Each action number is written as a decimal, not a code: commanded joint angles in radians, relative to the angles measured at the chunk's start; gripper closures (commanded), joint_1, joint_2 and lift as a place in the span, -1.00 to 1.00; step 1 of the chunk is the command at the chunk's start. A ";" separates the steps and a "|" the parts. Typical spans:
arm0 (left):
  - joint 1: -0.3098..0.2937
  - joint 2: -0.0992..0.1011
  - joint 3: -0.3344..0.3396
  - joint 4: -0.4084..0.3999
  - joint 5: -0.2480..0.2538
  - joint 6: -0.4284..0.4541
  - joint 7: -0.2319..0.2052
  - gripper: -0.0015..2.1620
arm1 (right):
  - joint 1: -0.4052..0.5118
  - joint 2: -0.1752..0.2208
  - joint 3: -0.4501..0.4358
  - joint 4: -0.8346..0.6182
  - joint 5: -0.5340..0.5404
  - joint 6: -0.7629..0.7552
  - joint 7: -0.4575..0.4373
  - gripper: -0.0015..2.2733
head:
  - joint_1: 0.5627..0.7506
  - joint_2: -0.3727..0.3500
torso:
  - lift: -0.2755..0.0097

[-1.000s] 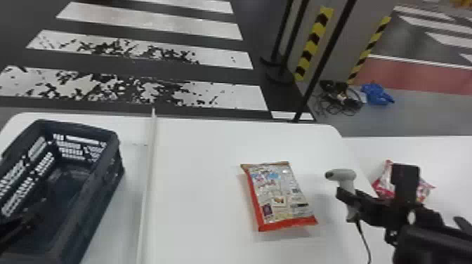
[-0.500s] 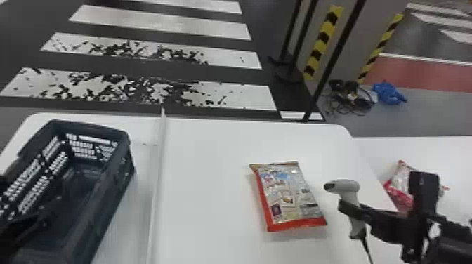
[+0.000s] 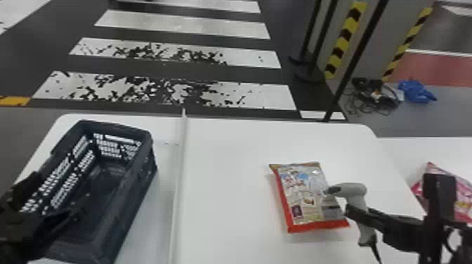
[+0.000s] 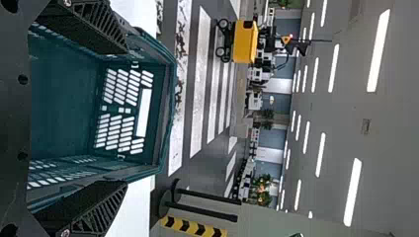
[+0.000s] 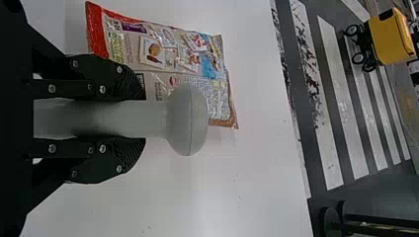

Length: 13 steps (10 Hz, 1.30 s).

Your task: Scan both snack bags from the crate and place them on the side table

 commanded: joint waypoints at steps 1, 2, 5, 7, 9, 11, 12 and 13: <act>0.000 0.000 0.000 0.000 0.000 0.000 0.000 -0.96 | -0.003 0.001 0.019 0.000 0.002 0.005 0.000 0.97 | 0.41 -0.29 | 0.24; 0.000 0.000 0.000 0.000 0.000 0.000 0.000 -0.96 | -0.007 0.001 0.027 0.006 0.004 0.008 0.000 0.97 | 0.41 -0.27 | 0.24; -0.002 0.000 0.000 0.002 0.002 0.000 0.000 -0.96 | -0.024 0.001 0.030 0.020 0.021 0.011 0.000 0.97 | 0.41 -0.24 | 0.24; -0.005 0.000 0.000 0.005 0.003 0.000 0.000 -0.96 | -0.030 0.001 0.030 0.028 0.024 0.017 0.000 0.97 | 0.41 -0.24 | 0.24; -0.005 0.000 0.000 0.005 0.003 0.000 0.000 -0.96 | -0.050 0.001 0.016 0.049 0.028 0.008 0.000 0.97 | 0.41 -0.24 | 0.24; -0.005 0.000 0.000 0.006 0.003 0.000 0.000 -0.96 | -0.089 0.001 -0.034 0.089 0.033 -0.056 -0.002 0.97 | 0.41 -0.26 | 0.24; -0.003 0.000 0.000 0.008 0.003 0.000 0.000 -0.96 | -0.122 0.001 -0.068 0.129 0.051 -0.087 -0.002 0.97 | 0.41 -0.30 | 0.24; -0.003 0.000 0.000 0.008 0.003 0.000 0.000 -0.96 | -0.153 0.001 -0.100 0.173 0.068 -0.148 -0.002 0.97 | 0.41 -0.35 | 0.24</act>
